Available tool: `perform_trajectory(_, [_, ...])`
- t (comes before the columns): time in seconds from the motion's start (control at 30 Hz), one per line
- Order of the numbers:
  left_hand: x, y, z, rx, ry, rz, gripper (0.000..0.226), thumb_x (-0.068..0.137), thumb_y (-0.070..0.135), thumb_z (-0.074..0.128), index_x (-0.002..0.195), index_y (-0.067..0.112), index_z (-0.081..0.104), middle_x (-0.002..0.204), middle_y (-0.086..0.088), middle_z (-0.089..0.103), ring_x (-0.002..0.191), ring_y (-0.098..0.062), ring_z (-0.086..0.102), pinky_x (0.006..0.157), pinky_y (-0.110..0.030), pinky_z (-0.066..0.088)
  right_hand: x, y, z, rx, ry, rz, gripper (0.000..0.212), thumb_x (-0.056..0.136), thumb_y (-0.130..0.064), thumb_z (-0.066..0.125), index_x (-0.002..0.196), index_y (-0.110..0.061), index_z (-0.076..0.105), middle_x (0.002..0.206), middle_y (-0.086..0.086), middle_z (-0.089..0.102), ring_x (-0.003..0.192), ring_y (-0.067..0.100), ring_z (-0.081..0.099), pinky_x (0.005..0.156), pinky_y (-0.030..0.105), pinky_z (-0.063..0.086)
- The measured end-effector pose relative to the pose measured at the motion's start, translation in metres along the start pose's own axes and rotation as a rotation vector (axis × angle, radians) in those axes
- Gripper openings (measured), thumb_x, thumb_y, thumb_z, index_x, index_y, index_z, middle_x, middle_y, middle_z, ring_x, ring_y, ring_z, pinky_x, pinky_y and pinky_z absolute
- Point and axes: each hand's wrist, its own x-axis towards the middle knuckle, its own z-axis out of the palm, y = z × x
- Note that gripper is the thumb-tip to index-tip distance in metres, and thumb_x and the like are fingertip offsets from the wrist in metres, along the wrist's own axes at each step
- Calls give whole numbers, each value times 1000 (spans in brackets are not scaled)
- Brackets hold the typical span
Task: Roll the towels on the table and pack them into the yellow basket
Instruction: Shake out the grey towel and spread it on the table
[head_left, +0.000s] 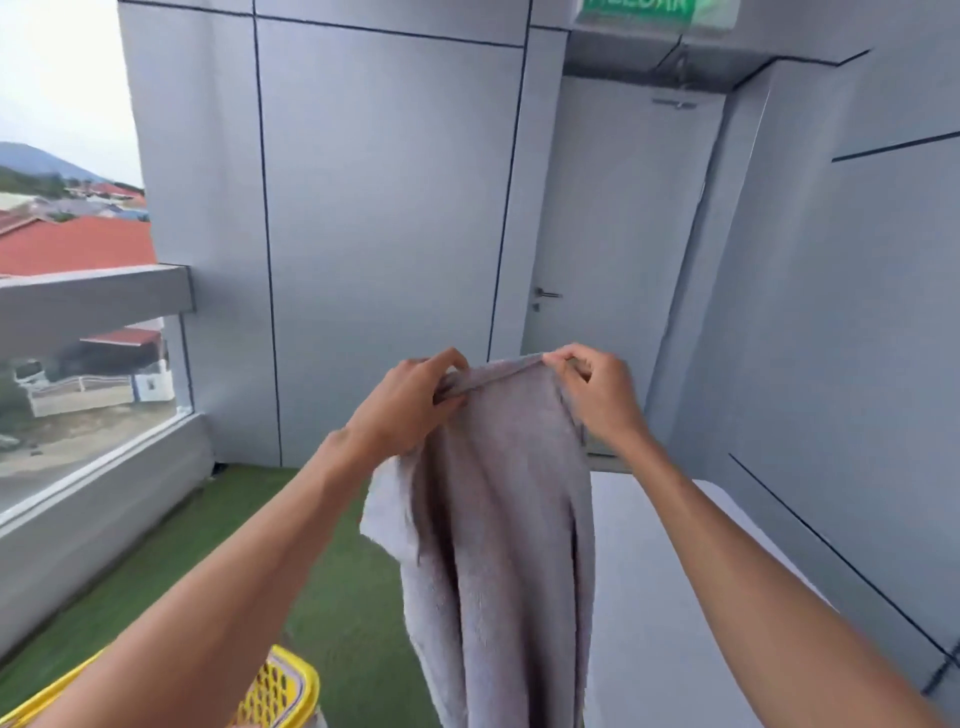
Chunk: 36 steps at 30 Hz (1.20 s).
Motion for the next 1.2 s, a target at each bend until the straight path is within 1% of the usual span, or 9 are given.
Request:
perform_trajectory(0.17, [52,-40,52,23,-39,-133,24,85,11,58,108,14,61,101,-9,68,88,-29,60,73,-32,44,61,72,-12,-100,87,-6,29,93,-40,57,77,-17,65,59,10,59,49,10,38,53,27,33])
perform_trajectory(0.3, [99,-73,90,-8,21,-257,19,85,11,59,102,12,65,95,-9,70,89,-30,62,76,-33,47,107,121,3,-141,114,34,29,93,-38,57,79,-15,65,59,-5,57,49,6,43,54,27,35])
perform_trajectory(0.43, [167,-80,106,-258,185,-324,19,93,21,55,83,9,66,69,0,61,66,-16,53,58,-25,38,137,166,34,-45,-95,119,17,91,-34,61,86,-18,66,70,1,67,58,13,57,61,28,45])
perform_trajectory(0.6, [241,-106,136,-249,54,-140,18,93,17,56,80,11,67,69,4,60,60,-5,48,55,-15,34,177,176,91,301,-425,157,34,87,-39,65,119,-29,59,102,1,70,92,14,68,76,30,57])
perform_trajectory(0.73, [285,-158,159,-452,-26,-187,43,90,33,64,65,0,52,59,-1,39,54,-12,33,50,-25,28,235,200,130,296,-281,152,18,94,-21,59,98,-5,64,91,21,68,73,18,60,64,33,51])
perform_trajectory(0.83, [314,-206,163,-555,-215,-234,48,85,46,67,75,0,61,63,-2,51,56,-12,47,54,-23,38,283,224,149,305,-189,142,16,95,-17,58,95,-6,69,90,13,73,76,12,66,68,23,50])
perform_trajectory(0.93, [334,-260,183,-640,-338,-262,45,81,53,69,79,8,63,71,-1,61,66,-14,57,64,-29,44,338,246,168,193,-184,94,16,94,-22,59,91,-12,71,84,12,73,74,17,66,70,34,50])
perform_trajectory(1.07, [336,-324,230,-918,-458,-268,33,88,33,67,117,18,64,114,-2,70,105,-17,66,91,-29,51,405,281,182,149,-12,135,27,89,-35,59,86,-11,71,78,23,68,65,18,52,64,33,39])
perform_trajectory(1.2, [334,-358,301,-942,-443,-314,58,75,21,81,126,26,55,120,3,67,110,-17,63,93,-32,52,451,313,182,121,158,171,37,88,-39,58,81,-4,68,68,14,64,58,17,47,58,32,35])
